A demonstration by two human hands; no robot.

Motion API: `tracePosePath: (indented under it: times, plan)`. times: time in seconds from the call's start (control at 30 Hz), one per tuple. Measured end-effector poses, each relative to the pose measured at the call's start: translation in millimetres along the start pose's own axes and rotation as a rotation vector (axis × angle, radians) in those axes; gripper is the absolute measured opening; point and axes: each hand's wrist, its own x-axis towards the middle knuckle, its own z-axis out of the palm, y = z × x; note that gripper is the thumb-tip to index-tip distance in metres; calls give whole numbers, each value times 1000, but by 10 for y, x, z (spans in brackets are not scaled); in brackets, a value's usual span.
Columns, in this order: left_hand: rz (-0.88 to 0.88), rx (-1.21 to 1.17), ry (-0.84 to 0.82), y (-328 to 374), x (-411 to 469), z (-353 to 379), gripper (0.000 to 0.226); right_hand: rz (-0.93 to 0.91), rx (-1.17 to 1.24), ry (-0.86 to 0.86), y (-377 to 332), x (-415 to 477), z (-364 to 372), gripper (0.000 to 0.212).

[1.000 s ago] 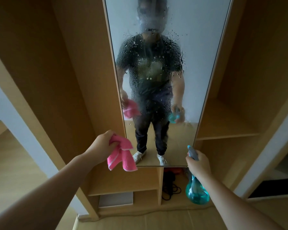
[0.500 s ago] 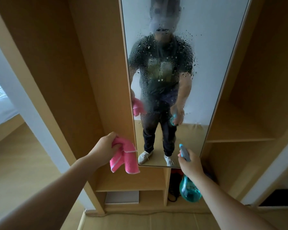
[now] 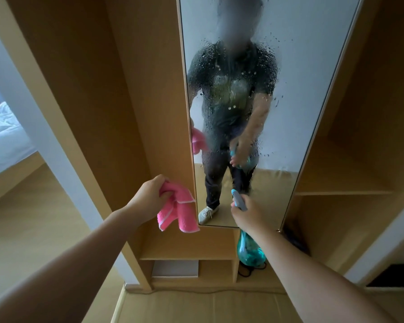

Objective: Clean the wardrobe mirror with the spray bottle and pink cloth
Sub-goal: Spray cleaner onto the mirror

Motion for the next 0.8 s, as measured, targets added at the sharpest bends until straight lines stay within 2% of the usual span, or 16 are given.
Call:
tracePosePath:
  times: [0.27,0.57,0.67,0.8]
  plan:
    - [-12,-17,21,-70,-80,-36,29,-46,11,-13,-88,-28,158,18]
    - [-13,-30,4,-78,-124,41,24,-28,-83,-36,32,8,380,7]
    - [-25,-43,-4,-109,-140,71,26,4,-110,-42,141,26,496,9]
    - [-57,-32,-21,-237,-188,131,18,24,-116,-101,301,29,633,12]
